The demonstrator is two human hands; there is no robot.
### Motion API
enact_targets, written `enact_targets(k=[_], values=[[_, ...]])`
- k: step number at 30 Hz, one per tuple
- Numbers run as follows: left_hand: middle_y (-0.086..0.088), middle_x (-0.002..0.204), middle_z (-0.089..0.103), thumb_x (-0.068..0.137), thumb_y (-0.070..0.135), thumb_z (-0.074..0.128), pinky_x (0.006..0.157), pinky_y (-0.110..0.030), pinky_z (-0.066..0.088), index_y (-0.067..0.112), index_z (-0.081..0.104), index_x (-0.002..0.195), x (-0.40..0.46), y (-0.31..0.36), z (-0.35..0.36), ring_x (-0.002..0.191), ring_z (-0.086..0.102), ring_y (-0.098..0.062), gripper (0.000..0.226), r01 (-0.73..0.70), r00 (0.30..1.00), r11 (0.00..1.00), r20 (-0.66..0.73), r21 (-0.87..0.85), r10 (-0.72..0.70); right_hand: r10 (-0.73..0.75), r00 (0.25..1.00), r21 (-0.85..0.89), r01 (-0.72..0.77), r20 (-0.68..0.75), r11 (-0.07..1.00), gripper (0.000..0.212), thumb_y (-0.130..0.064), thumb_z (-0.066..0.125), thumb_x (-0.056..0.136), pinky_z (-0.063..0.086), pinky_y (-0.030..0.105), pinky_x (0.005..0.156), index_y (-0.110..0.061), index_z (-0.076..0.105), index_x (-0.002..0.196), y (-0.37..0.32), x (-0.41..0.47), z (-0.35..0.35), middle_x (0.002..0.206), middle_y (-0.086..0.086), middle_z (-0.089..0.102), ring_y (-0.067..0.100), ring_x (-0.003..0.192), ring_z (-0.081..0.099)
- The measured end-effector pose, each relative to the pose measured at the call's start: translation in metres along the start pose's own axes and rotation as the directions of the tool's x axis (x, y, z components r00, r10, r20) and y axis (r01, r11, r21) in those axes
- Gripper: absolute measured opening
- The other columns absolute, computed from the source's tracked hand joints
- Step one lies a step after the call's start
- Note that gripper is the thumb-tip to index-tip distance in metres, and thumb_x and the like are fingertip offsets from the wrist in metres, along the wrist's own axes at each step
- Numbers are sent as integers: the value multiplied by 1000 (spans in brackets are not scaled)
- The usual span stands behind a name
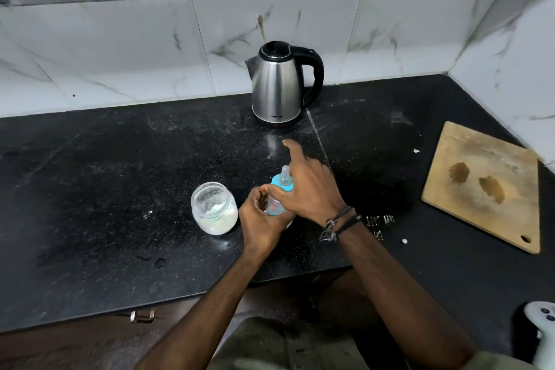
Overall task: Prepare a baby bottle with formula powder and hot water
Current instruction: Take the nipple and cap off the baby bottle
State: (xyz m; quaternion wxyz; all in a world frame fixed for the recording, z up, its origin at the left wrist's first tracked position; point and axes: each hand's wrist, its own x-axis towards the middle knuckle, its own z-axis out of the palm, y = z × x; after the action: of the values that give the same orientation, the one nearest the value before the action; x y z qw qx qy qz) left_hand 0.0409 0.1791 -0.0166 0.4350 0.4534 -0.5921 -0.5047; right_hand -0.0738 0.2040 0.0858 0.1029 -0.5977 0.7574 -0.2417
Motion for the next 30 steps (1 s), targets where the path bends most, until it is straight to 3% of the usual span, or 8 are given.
enact_targets(k=[4, 9, 12, 17, 20, 23, 27, 30], values=[[3, 90, 71, 67, -12, 90, 69, -9, 50, 6, 65, 102, -1, -2, -1, 75, 66, 10, 46, 19, 1000, 1000, -6, -19, -19, -49, 994, 384, 9, 94, 923, 93, -24, 83, 71, 53, 37, 91, -24, 29, 147, 18, 5, 1, 101, -8, 68, 13, 99, 64], [0, 98, 75, 65, -3, 95, 76, -14, 54, 14, 64, 103, 1, -6, -1, 83, 69, 5, 52, 19, 999, 999, -36, -36, -20, -54, 996, 644, -2, 68, 765, 92, 0, 82, 72, 52, 26, 90, -16, 30, 147, 32, 9, -9, 110, 2, 71, 14, 105, 67], [4, 98, 73, 65, 0, 96, 77, -11, 52, 18, 63, 102, 1, -7, 0, 83, 68, 8, 53, 1, 999, 1000, -41, -30, -2, 29, 999, 662, -50, 43, 748, 93, 1, 83, 71, 54, 36, 95, -18, 32, 146, 43, 10, -13, 110, 0, 72, 14, 107, 68], [8, 104, 72, 64, 14, 99, 83, -15, 52, 30, 64, 104, 3, -9, 0, 94, 68, 3, 56, -41, 999, 999, 0, 14, 41, 138, 990, 572, -104, -16, 813, 94, -3, 86, 69, 56, 22, 86, -19, 35, 146, 68, 2, -10, 106, -10, 72, 3, 105, 66], [9, 105, 74, 59, 33, 96, 85, -26, 56, 36, 63, 104, 5, -11, 2, 97, 69, -5, 56, -50, 999, 999, 6, 17, 50, 148, 988, 490, -109, -41, 865, 94, -5, 86, 69, 56, 34, 91, -23, 34, 145, 84, -4, 0, 108, -13, 72, 5, 108, 65], [8, 106, 73, 60, 24, 99, 90, -28, 55, 32, 64, 106, 6, -15, 6, 99, 68, -7, 58, -49, 998, 998, 29, 35, 48, 139, 990, 415, -111, -37, 903, 96, -4, 84, 69, 54, 41, 95, -24, 32, 147, 100, -10, 14, 110, -15, 70, 12, 111, 64], [9, 102, 70, 66, 0, 96, 83, -10, 48, 16, 63, 108, 7, -17, 15, 92, 64, 10, 56, -53, 996, 998, 69, 42, 50, 165, 986, 358, -145, -26, 923, 95, 0, 80, 72, 48, 24, 94, -17, 29, 150, 116, -17, 29, 116, -4, 70, 15, 110, 64], [12, 104, 69, 67, 1, 95, 83, -12, 51, 18, 62, 111, 10, -22, 21, 94, 64, 11, 58, -51, 994, 997, 100, 65, 45, 196, 981, 348, -180, -11, 920, 96, 2, 79, 73, 40, 12, 91, -16, 27, 151, 124, -19, 39, 121, 2, 68, 16, 110, 63]])
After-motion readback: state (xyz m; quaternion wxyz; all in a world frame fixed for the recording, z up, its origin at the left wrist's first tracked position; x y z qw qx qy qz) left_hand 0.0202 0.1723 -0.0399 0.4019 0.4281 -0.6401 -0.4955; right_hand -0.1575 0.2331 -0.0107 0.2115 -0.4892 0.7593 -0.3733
